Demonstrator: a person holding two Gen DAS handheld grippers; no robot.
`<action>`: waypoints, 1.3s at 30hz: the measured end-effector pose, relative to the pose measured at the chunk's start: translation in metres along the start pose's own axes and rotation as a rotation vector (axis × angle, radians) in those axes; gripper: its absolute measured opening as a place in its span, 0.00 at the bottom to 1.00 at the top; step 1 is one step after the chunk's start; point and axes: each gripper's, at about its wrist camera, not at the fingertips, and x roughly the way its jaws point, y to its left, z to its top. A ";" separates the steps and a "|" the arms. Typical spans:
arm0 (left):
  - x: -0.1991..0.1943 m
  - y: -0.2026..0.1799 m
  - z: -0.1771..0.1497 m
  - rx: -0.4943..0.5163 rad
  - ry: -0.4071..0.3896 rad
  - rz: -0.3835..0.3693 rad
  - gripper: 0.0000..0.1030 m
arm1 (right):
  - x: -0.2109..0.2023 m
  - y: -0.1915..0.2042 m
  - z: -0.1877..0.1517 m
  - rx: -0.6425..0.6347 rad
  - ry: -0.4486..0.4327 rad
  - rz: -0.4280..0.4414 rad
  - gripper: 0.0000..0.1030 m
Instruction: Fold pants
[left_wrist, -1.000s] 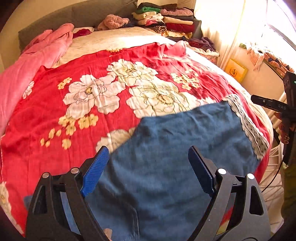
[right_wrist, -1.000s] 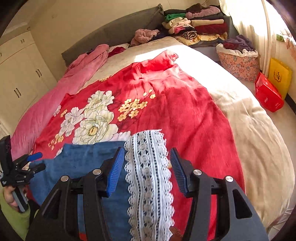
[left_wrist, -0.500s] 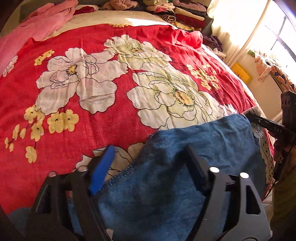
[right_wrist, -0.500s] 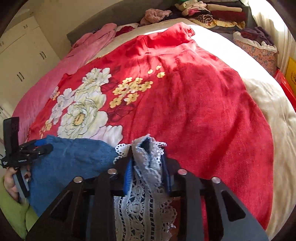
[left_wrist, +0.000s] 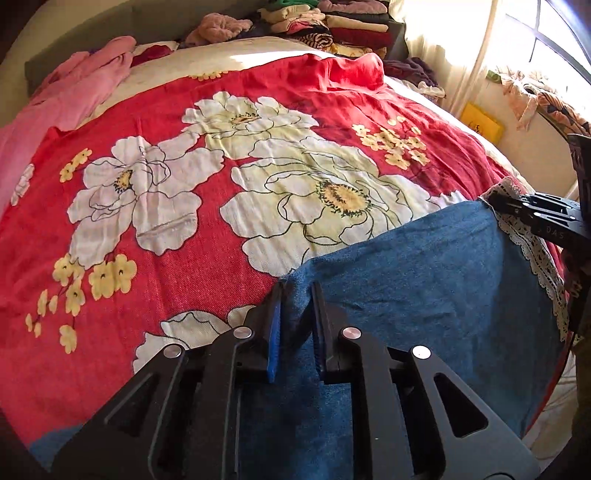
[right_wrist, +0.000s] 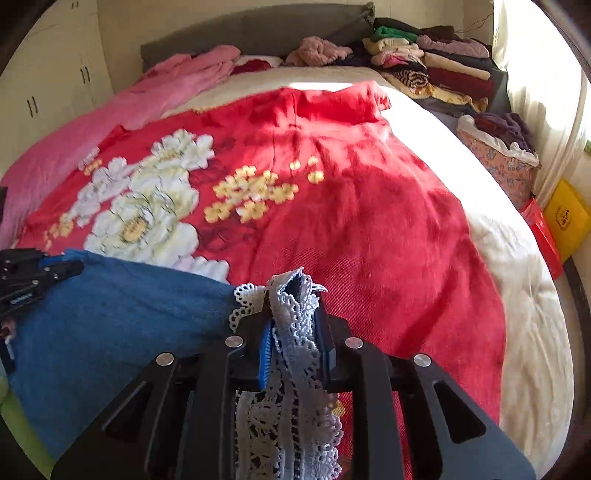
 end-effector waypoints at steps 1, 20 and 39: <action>-0.001 0.001 -0.001 0.003 -0.005 -0.001 0.11 | -0.003 -0.004 -0.001 0.025 -0.015 -0.006 0.28; -0.120 -0.006 -0.059 -0.037 -0.153 0.050 0.80 | -0.166 0.002 -0.092 0.144 -0.216 -0.010 0.82; -0.113 -0.019 -0.111 -0.028 -0.031 0.149 0.91 | -0.136 0.100 -0.100 -0.100 -0.146 0.088 0.82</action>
